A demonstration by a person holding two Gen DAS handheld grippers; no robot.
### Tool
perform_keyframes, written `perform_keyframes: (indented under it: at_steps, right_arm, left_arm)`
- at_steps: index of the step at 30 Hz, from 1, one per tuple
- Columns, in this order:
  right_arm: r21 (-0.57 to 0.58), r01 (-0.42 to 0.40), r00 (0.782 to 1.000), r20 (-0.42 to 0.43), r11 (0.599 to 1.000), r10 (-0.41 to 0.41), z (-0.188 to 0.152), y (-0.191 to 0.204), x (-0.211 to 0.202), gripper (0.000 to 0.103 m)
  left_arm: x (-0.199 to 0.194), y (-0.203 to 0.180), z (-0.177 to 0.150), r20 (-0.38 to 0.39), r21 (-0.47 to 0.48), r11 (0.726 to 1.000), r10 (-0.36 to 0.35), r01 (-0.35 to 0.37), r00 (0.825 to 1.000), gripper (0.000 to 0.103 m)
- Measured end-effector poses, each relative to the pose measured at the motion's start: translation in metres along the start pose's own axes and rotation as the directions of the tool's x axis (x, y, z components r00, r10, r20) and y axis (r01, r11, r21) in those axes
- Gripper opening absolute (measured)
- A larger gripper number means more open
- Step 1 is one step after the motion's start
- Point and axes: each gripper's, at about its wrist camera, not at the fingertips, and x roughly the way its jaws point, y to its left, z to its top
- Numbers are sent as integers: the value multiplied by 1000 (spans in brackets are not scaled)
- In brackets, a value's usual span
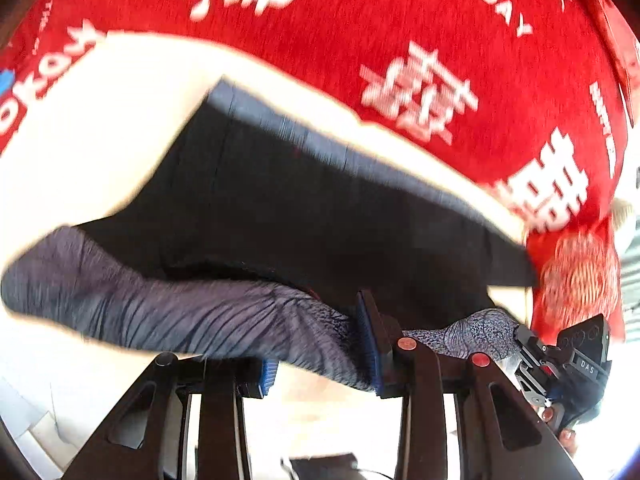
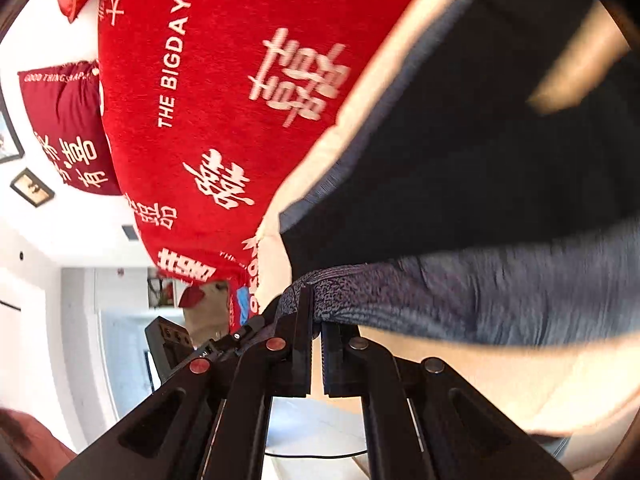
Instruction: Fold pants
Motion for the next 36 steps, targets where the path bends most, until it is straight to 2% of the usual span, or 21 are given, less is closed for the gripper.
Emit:
perform_keyframes:
  at_steps: [5, 6, 8, 10, 13, 14, 16, 17, 18, 20, 21, 23, 24, 26, 27, 28, 30, 32, 34, 36]
  right_arm:
    - [-68, 76, 985, -148, 995, -85, 95, 12, 36, 7]
    - [-92, 100, 977, -177, 991, -115, 117, 12, 51, 7]
    - [-118, 144, 960, -226, 982, -168, 147, 5, 78, 7]
    - [-158, 189, 937, -265, 969, -226, 173, -6, 109, 8]
    - [-181, 273, 898, -305, 945, -318, 192, -37, 148, 9]
    - [-177, 293, 890, -308, 940, -335, 194, -47, 155, 9]
    - [-161, 278, 904, -291, 947, -315, 198, -55, 161, 9]
    - [-173, 280, 903, -286, 944, -320, 197, -51, 160, 14]
    - [-206, 278, 899, -287, 938, -329, 194, -44, 157, 19]
    - [-285, 275, 895, -272, 918, -353, 185, -26, 148, 54]
    - [-338, 266, 894, -265, 903, -362, 178, -12, 143, 59]
    - [-418, 226, 899, -259, 880, -354, 164, 13, 137, 60]
    - [-465, 203, 896, -267, 862, -356, 155, 26, 141, 60]
    - [-569, 173, 881, -276, 804, -385, 145, 48, 161, 60]
    - [-633, 156, 872, -272, 758, -407, 139, 59, 177, 60]
    - [-683, 146, 864, -264, 715, -428, 135, 69, 195, 60]
    - [-743, 123, 850, -263, 658, -457, 136, 78, 226, 60]
    - [-795, 96, 815, -282, 598, -506, 130, 82, 263, 60]
    - [-829, 85, 760, -305, 553, -574, 124, 78, 295, 59]
    - [-866, 107, 674, -298, 489, -675, 117, 66, 322, 7]
  left_arm:
    - [28, -22, 73, 91, 41, 997, 68, -72, 993, 37]
    - [38, -23, 85, 106, 54, 994, 88, -94, 990, 37]
    - [62, -23, 105, 123, 63, 986, 144, -152, 982, 47]
    - [94, -14, 125, 124, 53, 972, 220, -228, 968, 47]
    - [135, 7, 140, 85, 19, 944, 327, -330, 941, 47]
    - [151, 18, 143, 56, -4, 936, 353, -353, 934, 47]
    - [159, 22, 144, 62, -6, 934, 356, -356, 932, 47]
    - [157, 17, 144, 63, 4, 928, 371, -372, 926, 47]
    - [153, 14, 143, 64, 12, 924, 380, -382, 923, 47]
    - [139, 9, 140, 63, 16, 920, 389, -391, 919, 48]
    - [133, 8, 138, 65, 17, 919, 392, -394, 917, 48]
    - [118, 9, 132, 72, 20, 911, 410, -412, 909, 48]
    - [114, 10, 129, 70, 26, 908, 415, -418, 907, 49]
    - [120, 12, 126, 52, 40, 894, 444, -446, 895, 74]
    - [124, 15, 124, 50, 39, 883, 466, -468, 883, 74]
    - [129, 17, 122, 40, 41, 879, 473, -475, 880, 74]
    - [135, 31, 114, 14, 32, 880, 474, -475, 880, 74]
    - [141, 36, 106, 18, 29, 876, 482, -482, 876, 74]
    - [141, 34, 105, 46, 40, 872, 486, -488, 873, 74]
    - [140, 36, 103, 49, 38, 873, 485, -487, 873, 74]
